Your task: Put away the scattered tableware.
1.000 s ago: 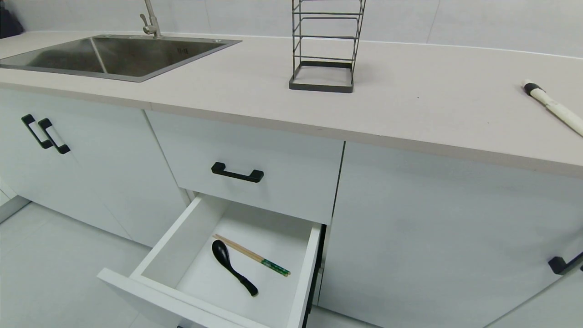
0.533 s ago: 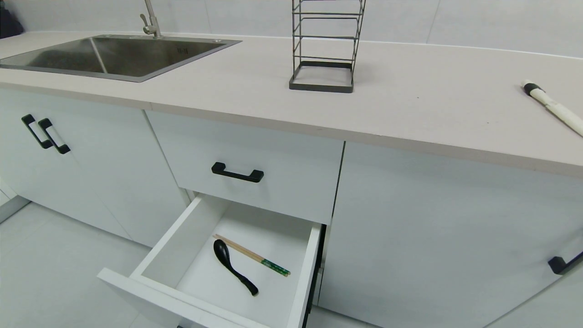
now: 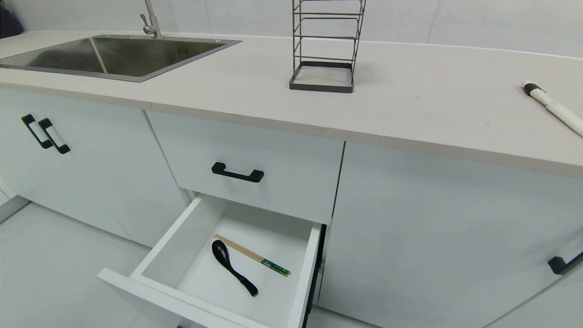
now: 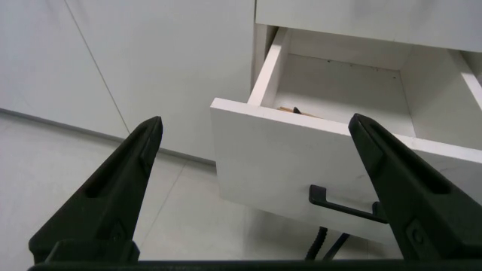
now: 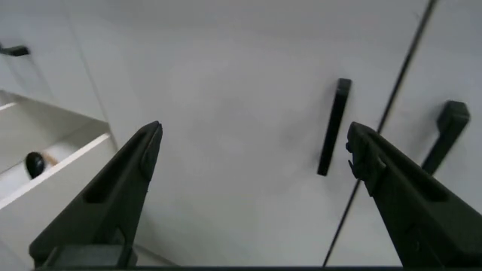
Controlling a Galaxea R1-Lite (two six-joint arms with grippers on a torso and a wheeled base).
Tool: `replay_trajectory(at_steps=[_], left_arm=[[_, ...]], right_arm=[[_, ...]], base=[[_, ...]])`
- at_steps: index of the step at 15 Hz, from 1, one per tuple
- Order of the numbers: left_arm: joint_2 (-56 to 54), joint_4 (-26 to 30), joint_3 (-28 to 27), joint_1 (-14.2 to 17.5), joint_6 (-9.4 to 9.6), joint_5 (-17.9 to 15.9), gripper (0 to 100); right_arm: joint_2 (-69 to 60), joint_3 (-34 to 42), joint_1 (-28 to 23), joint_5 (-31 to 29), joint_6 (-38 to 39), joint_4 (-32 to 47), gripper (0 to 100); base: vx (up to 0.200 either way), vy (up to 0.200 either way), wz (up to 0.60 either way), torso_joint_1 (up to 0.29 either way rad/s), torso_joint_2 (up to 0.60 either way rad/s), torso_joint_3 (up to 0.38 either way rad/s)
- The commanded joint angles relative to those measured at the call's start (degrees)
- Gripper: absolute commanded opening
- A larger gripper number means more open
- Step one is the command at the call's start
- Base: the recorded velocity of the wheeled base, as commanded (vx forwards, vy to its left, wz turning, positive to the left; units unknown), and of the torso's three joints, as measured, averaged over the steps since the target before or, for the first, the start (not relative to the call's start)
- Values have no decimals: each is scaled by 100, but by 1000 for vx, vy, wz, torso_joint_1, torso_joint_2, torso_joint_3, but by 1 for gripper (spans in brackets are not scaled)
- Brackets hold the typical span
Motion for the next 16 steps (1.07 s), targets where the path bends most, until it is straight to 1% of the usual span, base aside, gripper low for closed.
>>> replay_trajectory(at_steps=[1,2,3,4,5,6,7,8,9,10,11,12,13,16], left_arm=[[7,-7,1,0,-84,-10,100],[7,-33,1,0,-40,-19,100],[7,-77,1,9,39,-28,100],[7,-306,-34,9,127,-28,100],[16,-1097,-315,9,188,-54,100],[350,-1405,-729,35,232,-168,100],[781,-1009,-948,-62,197,-731,100],[1053,-631,-1001,-114,162,-1135,100],[1449,-244,-1027,-132,136,-1443,100],[1844,54,-1019,-132,136,-1636,100],[2161,169,-1027,-141,145,-1733,100],[2767,213,-1019,-141,180,-1847,100],[3163,213,-1027,-176,188,-1873,100],[4024,265,-1063,-545,180,-1856,100]], right_arm=[[-234,115,-86,-7,-20,21,100],[-234,115,-77,-24,-73,241,100],[-234,115,-77,-148,-161,865,100],[-234,88,-77,-341,-152,1111,100],[-234,106,-77,-420,-125,970,100],[-234,106,-77,-420,-134,953,100],[-234,106,-77,-420,-125,944,100],[-234,106,-77,-402,-108,935,100],[-234,106,-77,-394,-108,935,100],[-234,106,-77,-394,-99,935,100],[-234,106,-77,-394,-99,935,100],[-234,106,-77,-394,-99,935,100],[-234,106,-77,-394,-99,935,100],[-234,106,-77,-394,-99,935,100]], base=[[0,0,0,0,0,0],[0,0,0,0,0,0],[0,0,0,0,0,0],[0,0,0,0,0,0],[0,0,0,0,0,0],[0,0,0,0,0,0],[0,0,0,0,0,0],[0,0,0,0,0,0],[0,0,0,0,0,0],[0,0,0,0,0,0],[0,0,0,0,0,0],[0,0,0,0,0,0],[0,0,0,0,0,0],[0,0,0,0,0,0]])
